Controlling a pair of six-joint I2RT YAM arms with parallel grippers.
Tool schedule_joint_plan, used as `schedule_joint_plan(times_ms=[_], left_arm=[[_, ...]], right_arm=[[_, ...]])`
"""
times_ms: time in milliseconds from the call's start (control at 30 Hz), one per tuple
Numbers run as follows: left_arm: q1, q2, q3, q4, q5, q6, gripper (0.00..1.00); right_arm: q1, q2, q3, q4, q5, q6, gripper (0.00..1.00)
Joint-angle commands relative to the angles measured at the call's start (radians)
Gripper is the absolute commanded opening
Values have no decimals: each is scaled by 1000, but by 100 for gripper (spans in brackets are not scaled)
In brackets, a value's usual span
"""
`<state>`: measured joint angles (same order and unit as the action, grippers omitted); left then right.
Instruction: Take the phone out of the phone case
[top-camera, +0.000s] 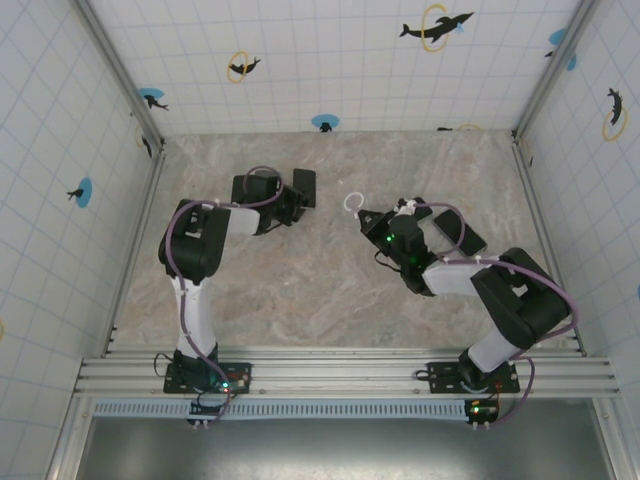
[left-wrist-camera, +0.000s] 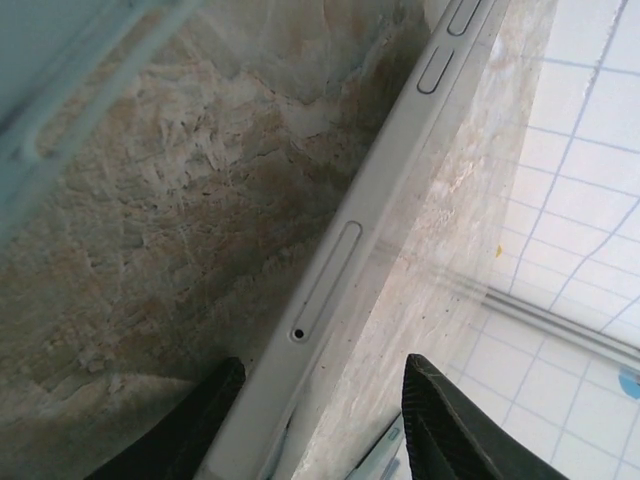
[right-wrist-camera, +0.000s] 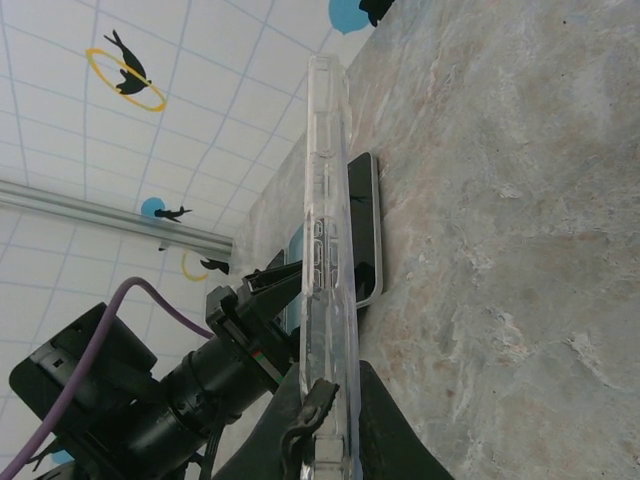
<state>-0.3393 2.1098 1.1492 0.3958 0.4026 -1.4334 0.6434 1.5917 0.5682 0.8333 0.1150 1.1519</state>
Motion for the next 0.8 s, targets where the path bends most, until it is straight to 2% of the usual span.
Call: schedule_joint_plan(times_ms=[0, 467, 767], left_arm=[[7, -57, 14, -98, -26, 62, 48], [21, -120, -104, -103, -24, 78, 51], [28, -148, -69, -107, -3, 96, 52]], right_arm=[[10, 17, 53, 20, 0, -9, 0], [8, 60, 100, -4, -8, -39, 0], [4, 146, 138, 8, 16, -86, 0]])
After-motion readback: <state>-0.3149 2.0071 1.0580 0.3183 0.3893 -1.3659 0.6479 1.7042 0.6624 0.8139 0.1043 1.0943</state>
